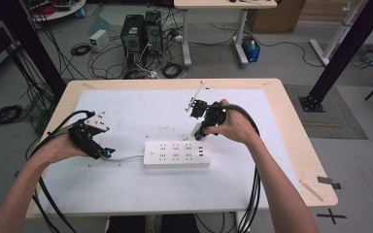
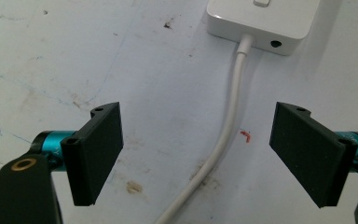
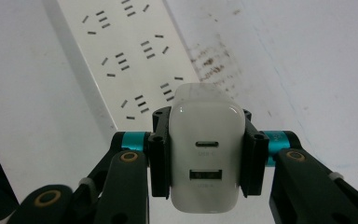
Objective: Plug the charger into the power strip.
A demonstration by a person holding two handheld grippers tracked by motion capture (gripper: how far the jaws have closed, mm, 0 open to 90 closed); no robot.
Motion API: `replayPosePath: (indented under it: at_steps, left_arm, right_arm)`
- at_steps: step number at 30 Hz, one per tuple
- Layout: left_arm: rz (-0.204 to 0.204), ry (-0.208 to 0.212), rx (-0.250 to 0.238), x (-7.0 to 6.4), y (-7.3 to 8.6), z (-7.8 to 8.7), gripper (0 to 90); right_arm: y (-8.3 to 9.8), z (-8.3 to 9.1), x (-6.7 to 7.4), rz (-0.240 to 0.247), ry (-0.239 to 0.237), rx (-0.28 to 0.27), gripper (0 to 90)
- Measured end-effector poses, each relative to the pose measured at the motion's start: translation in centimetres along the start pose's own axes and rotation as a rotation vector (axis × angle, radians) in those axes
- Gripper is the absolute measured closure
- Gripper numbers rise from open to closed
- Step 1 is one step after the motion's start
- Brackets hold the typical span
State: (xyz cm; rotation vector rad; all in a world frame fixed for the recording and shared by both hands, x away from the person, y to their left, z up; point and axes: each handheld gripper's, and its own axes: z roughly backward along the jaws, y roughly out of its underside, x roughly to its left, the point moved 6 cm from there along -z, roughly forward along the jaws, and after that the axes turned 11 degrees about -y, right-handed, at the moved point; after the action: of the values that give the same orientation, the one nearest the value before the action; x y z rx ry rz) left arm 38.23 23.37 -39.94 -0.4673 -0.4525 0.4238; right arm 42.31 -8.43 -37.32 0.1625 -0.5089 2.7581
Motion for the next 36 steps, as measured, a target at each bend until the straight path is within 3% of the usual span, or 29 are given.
replayPosePath:
  at_steps: [3, 6, 7, 16, 25, 33, 36]
  left_arm:
    - [-0.006, 0.006, 0.003, -0.3, 0.0, -0.2, 17.4]
    - [-0.012, 0.009, 0.009, -0.4, 0.0, -0.2, 17.4]
    - [-0.012, 0.009, 0.009, -0.4, 0.0, -0.3, 17.4]
    - [0.000, 0.006, 0.018, -0.7, 0.5, -0.4, 17.4]
    - [0.014, 0.003, 0.023, -0.6, 1.0, -0.3, 17.4]
    - [0.009, 0.004, 0.032, -0.6, 1.2, -0.4, 17.4]
    - [0.009, 0.002, 0.032, -0.6, 1.2, -0.4, 17.4]
  right_arm:
    - [-0.4, -0.5, 0.1, 0.055, -0.049, 0.016, 62.3]
    - [-0.6, -0.8, 0.1, 0.087, -0.059, 0.036, 62.3]
    - [-0.8, -1.1, 0.1, 0.119, -0.074, 0.050, 62.3]
    - [-1.6, -2.9, -0.4, 0.211, -0.120, 0.147, 62.3]
    - [-2.3, -3.6, -0.4, 0.263, -0.165, 0.173, 62.3]
    - [-2.9, -4.1, 0.0, 0.321, -0.156, 0.192, 62.3]
    - [-2.8, -4.3, 0.0, 0.344, -0.121, 0.208, 62.4]
